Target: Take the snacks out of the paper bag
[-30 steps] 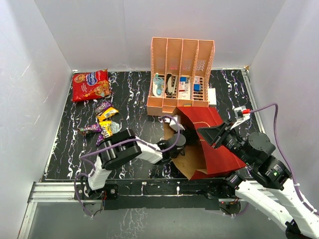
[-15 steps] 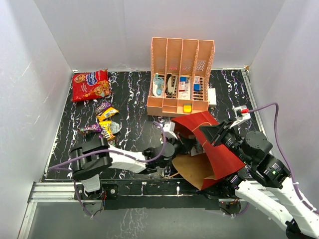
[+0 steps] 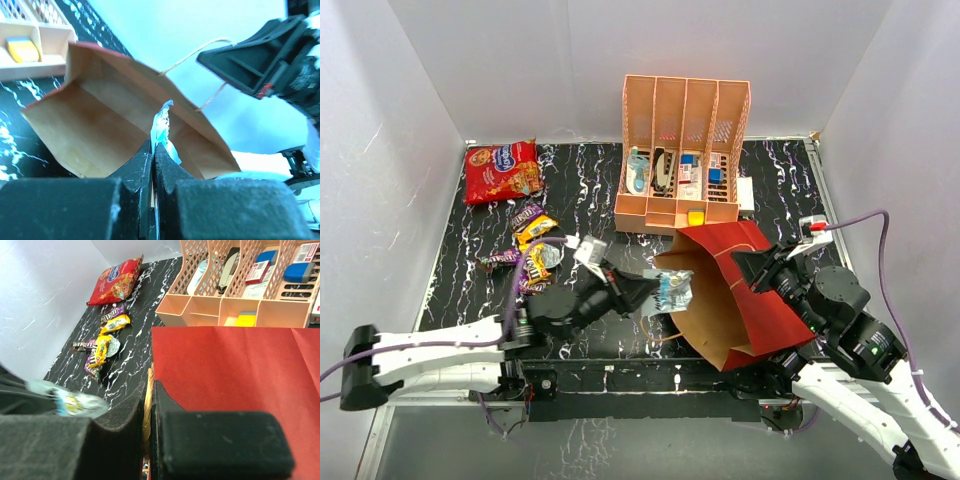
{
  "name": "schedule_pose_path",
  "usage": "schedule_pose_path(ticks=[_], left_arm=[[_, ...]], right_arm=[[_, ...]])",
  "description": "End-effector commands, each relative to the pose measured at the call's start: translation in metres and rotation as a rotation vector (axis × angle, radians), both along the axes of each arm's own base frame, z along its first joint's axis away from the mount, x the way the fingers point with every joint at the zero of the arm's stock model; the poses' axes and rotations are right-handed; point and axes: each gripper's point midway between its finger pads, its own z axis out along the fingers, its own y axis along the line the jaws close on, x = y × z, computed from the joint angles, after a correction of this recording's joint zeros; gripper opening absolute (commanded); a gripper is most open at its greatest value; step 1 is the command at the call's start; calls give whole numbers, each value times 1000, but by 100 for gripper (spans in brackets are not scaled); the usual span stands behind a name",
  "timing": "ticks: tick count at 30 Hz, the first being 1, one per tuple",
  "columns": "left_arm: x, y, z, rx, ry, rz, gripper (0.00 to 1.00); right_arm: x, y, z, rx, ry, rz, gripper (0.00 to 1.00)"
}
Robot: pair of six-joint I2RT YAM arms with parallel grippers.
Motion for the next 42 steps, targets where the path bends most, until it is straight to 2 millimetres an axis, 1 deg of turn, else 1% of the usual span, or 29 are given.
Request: schedule_pose_path(ticks=[1,2,3,4,5,6,7,8,10,11,14,15,17,18,19,22,24,25,26,27,29,30,32,34,36,40,42], left_arm=[[-3,45,21,221,-165,-4,0],[2,57,31,251,-191,33,0],[9,69,36,295,-209,84,0],[18,83,41,335,-214,154,0],[29,98,50,358,-203,247,0],[41,114,49,411,-177,348,0],[50,124,50,459,-157,417,0],[59,131,49,505,-143,458,0],[76,139,43,574,-93,509,0],[84,142,36,605,-64,512,0],[111,154,17,629,29,526,0],[122,161,10,633,58,535,0],[139,172,-5,630,121,535,0],[147,181,-11,630,157,552,0],[157,194,-18,630,200,585,0],[166,211,-22,660,203,651,0],[168,220,-23,692,183,687,0],[169,225,-25,707,181,705,0],[169,230,-27,724,182,718,0],[169,234,-29,736,182,729,0],[167,241,-31,752,188,750,0],[167,243,-32,754,189,754,0],[166,245,-32,761,188,757,0],[168,247,-31,774,185,760,0],[170,249,-31,791,184,769,0],[177,252,-31,814,188,788,0],[181,254,-33,819,200,797,0]], right_arm=[[-2,-19,35,38,-105,-65,8],[-4,-20,38,49,-121,-62,8],[-6,-19,44,65,-144,-49,8],[-11,-15,52,80,-179,-15,8],[-16,-10,60,94,-221,26,8],[-22,-5,68,109,-258,73,8],[-28,-1,77,124,-288,112,8],[-34,3,85,134,-311,151,8],[-44,8,96,156,-328,211,8],[-48,11,100,170,-326,237,8],[-56,20,108,238,-292,289,8],[-57,24,110,269,-276,310,8],[-60,38,113,339,-233,373,8],[-64,47,118,389,-209,425,8],[-63,58,118,416,-180,466,8],[-64,78,128,500,-161,567,8],[-60,83,137,514,-172,577,8],[-55,83,139,483,-181,554,8],[-44,81,136,439,-171,496,8],[-30,76,129,392,-144,417,8],[-5,61,109,282,-97,253,8],[6,51,94,220,-73,171,8],[22,28,68,97,-41,28,8],[30,7,48,-6,-9,-82,8],[35,-14,34,-86,16,-184,7],[37,-57,14,-212,72,-375,8],[35,-73,10,-250,93,-449,8]])
